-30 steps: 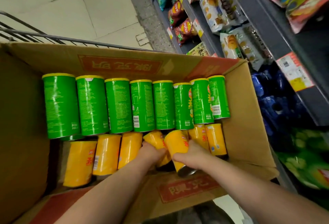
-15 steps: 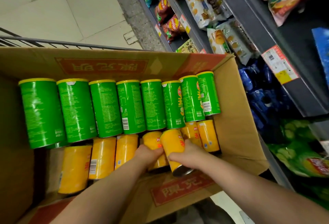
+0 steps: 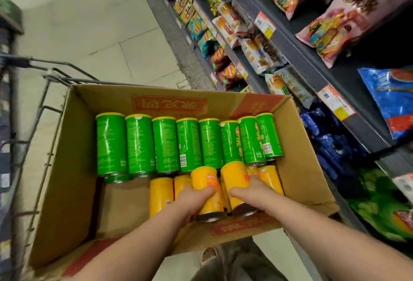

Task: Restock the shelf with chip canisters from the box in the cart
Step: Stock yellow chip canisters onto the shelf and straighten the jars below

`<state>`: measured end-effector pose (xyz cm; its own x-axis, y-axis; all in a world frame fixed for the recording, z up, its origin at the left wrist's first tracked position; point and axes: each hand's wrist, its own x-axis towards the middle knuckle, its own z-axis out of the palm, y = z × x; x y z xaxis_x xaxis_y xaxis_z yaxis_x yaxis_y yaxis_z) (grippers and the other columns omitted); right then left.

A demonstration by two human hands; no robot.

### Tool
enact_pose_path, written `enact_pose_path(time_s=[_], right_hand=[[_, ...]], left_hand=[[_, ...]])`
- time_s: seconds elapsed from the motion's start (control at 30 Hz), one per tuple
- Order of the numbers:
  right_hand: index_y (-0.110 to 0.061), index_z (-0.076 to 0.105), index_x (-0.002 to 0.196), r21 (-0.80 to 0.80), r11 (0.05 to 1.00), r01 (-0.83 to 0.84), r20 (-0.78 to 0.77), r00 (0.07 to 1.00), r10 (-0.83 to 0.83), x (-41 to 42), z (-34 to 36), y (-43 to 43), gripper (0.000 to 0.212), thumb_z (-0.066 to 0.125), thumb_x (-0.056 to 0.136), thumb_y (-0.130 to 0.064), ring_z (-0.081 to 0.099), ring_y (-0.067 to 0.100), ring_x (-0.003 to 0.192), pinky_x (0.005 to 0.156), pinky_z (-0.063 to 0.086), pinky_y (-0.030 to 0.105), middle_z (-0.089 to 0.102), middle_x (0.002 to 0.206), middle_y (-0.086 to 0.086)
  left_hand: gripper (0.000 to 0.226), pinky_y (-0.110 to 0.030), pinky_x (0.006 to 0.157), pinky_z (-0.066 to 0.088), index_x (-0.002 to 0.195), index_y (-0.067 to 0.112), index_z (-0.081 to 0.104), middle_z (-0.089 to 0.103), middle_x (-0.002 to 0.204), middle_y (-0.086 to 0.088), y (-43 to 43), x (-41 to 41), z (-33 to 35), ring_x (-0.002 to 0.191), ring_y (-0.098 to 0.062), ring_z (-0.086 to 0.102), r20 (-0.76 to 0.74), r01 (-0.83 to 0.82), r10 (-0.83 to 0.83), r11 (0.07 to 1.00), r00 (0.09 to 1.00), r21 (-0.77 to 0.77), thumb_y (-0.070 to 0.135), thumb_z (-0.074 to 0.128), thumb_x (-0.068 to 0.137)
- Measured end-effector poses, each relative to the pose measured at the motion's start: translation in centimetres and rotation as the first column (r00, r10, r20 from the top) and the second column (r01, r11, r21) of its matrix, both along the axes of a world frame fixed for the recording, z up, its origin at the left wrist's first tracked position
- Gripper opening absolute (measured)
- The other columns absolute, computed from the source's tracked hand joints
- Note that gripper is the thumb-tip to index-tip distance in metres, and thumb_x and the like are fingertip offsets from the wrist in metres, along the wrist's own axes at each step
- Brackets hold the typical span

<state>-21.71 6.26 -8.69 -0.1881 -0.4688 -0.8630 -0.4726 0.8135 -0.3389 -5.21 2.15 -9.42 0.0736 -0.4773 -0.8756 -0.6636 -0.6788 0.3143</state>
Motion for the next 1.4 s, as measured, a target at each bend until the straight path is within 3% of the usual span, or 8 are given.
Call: enact_pose_path(time_s=[0.4, 0.53, 0.63, 0.77, 0.87, 1.13, 1.3, 1.4], right_hand=[[-0.017, 0.035, 0.134, -0.314, 0.945, 0.090, -0.100, 0.987, -0.127, 2.2, 6.2, 3.8, 0.070, 0.067, 0.078, -0.045, 0.054, 0.026, 0.113, 0.089, 0.045, 0.032, 0.053, 0.127, 0.006], [-0.016, 0.029, 0.138, -0.388, 0.916, 0.106, -0.122, 0.979, -0.165, 2.7, 8.5, 5.9, 0.075, 0.066, 0.079, -0.045, 0.054, 0.026, 0.111, 0.086, 0.045, 0.031, 0.052, 0.127, 0.007], [-0.016, 0.024, 0.143, -0.455, 0.880, 0.138, -0.130, 0.967, -0.220, 3.0, 9.8, 7.9, 0.083, 0.068, 0.078, -0.044, 0.054, 0.025, 0.110, 0.086, 0.046, 0.032, 0.050, 0.128, 0.006], [-0.019, 0.028, 0.140, -0.519, 0.831, 0.202, -0.121, 0.944, -0.306, 3.0, 11.2, 11.0, 0.079, 0.068, 0.077, -0.044, 0.054, 0.021, 0.100, 0.081, 0.046, 0.032, 0.053, 0.119, 0.003], [-0.021, 0.031, 0.138, -0.549, 0.802, 0.235, -0.142, 0.919, -0.367, 2.9, 11.8, 13.8, 0.077, 0.068, 0.076, -0.046, 0.055, 0.020, 0.100, 0.082, 0.046, 0.034, 0.054, 0.114, 0.000], [-0.023, 0.026, 0.141, -0.607, 0.716, 0.344, -0.149, 0.836, -0.528, 2.1, 13.8, 20.9, 0.084, 0.069, 0.073, -0.049, 0.055, 0.023, 0.108, 0.090, 0.048, 0.038, 0.051, 0.124, 0.002], [-0.025, 0.027, 0.139, -0.637, 0.653, 0.408, -0.160, 0.760, -0.631, 1.4, 15.3, 26.7, 0.079, 0.068, 0.075, -0.048, 0.056, 0.021, 0.103, 0.088, 0.048, 0.037, 0.053, 0.119, 0.000], [-0.025, 0.021, 0.143, -0.648, 0.611, 0.455, -0.162, 0.702, -0.693, 0.7, 16.4, 31.5, 0.085, 0.068, 0.076, -0.047, 0.054, 0.021, 0.106, 0.090, 0.048, 0.037, 0.050, 0.123, 0.000]], left_hand=[[0.050, -0.036, 0.078, 0.054, 0.119, 0.016, 0.046, 0.059, 0.108, -0.008, 2.5, 1.5, 6.8, 0.096, -0.025, 0.060, -0.221, -0.070, 0.008, 0.959, 0.975, -0.275, 0.034, 0.071, 0.079], [0.069, -0.038, 0.091, 0.049, 0.128, 0.012, 0.046, 0.058, 0.120, -0.011, 4.2, 1.6, 9.2, 0.103, -0.026, 0.059, -0.257, -0.011, -0.085, 0.936, 0.963, -0.352, 0.045, 0.072, 0.073], [0.091, -0.043, 0.092, 0.050, 0.121, 0.020, 0.046, 0.060, 0.116, -0.008, 5.7, 1.8, 10.2, 0.102, -0.026, 0.061, -0.312, -0.019, -0.110, 0.923, 0.944, -0.384, 0.065, 0.067, 0.045], [0.057, -0.040, 0.091, 0.049, 0.122, 0.018, 0.046, 0.060, 0.112, -0.007, 7.8, 1.7, 10.9, 0.099, -0.025, 0.061, -0.389, -0.021, -0.148, 0.917, 0.909, -0.399, 0.041, 0.073, 0.077], [0.041, -0.034, 0.082, 0.047, 0.114, 0.020, 0.046, 0.060, 0.108, -0.006, 9.3, 1.1, 11.2, 0.095, -0.022, 0.060, -0.440, -0.016, -0.190, 0.906, 0.878, -0.422, 0.033, 0.069, 0.083], [0.047, -0.037, 0.086, 0.052, 0.118, 0.020, 0.046, 0.063, 0.112, -0.006, 14.3, -1.1, 13.1, 0.097, -0.022, 0.063, -0.538, 0.090, -0.342, 0.894, 0.770, -0.439, 0.033, 0.071, 0.081], [0.065, -0.045, 0.092, 0.052, 0.116, 0.023, 0.049, 0.064, 0.110, -0.005, 18.5, -3.5, 14.3, 0.097, -0.023, 0.064, -0.577, 0.152, -0.404, 0.888, 0.710, -0.435, 0.044, 0.072, 0.060], [0.050, -0.035, 0.077, 0.053, 0.114, 0.024, 0.047, 0.061, 0.098, 0.003, 22.2, -5.4, 14.3, 0.089, -0.016, 0.062, -0.586, 0.202, -0.456, 0.871, 0.670, -0.447, 0.039, 0.075, 0.075]])
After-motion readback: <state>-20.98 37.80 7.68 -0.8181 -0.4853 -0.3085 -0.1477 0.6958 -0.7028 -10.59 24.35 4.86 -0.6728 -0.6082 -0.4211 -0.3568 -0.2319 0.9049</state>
